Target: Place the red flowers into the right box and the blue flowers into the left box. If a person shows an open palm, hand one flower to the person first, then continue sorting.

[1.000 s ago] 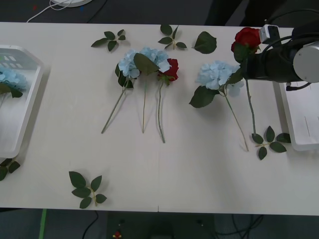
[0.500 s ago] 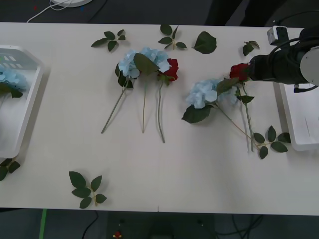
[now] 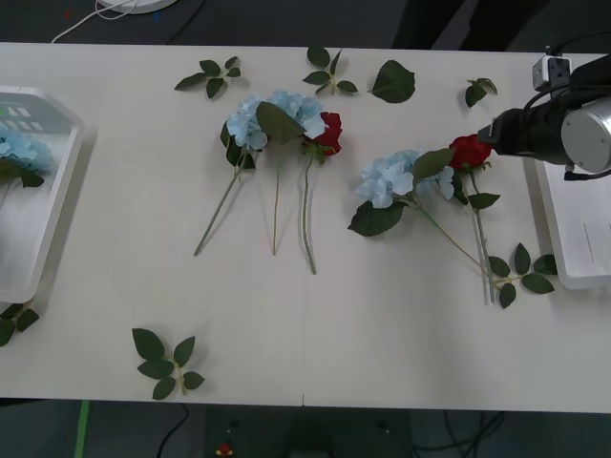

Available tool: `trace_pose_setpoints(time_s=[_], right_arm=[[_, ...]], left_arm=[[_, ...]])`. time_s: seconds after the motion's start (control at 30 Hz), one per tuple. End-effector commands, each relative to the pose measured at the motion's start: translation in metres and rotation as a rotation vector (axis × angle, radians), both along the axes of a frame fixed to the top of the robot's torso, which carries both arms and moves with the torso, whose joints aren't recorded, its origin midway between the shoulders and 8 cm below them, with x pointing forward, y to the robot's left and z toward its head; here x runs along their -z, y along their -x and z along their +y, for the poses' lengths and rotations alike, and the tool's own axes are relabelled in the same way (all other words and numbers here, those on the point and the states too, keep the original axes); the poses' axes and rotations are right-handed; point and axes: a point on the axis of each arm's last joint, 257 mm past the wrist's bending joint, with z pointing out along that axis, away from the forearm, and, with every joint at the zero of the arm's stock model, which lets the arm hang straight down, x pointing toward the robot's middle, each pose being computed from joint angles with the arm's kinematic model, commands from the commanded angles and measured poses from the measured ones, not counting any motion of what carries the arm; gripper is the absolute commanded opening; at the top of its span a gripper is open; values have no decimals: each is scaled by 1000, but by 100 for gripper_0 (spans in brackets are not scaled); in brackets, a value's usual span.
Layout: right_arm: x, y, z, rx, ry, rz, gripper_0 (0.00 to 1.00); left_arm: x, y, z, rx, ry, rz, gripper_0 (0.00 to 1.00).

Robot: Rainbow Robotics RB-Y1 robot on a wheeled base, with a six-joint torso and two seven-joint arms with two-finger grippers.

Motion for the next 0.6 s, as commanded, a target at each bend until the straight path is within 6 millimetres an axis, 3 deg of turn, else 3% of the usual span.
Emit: trace_pose_setpoints(time_s=[0.03, 0.1, 0.2, 0.4, 0.6], right_arm=[[21, 11, -5, -21, 6, 34, 100], [30, 18, -2, -44, -8, 42, 100], [42, 27, -3, -66, 5, 37, 100], [66, 36, -8, -91, 40, 13, 100], [87, 34, -7, -90, 61, 0, 100]], left_arm=[[-4, -3, 1, 27, -31, -10, 76], [-4, -2, 1, 28, -32, -8, 90], [-5, -3, 1, 33, -38, -9, 98], [-5, -4, 0, 37, -41, -9, 99], [-4, -9, -8, 68, -49, -4, 99]])
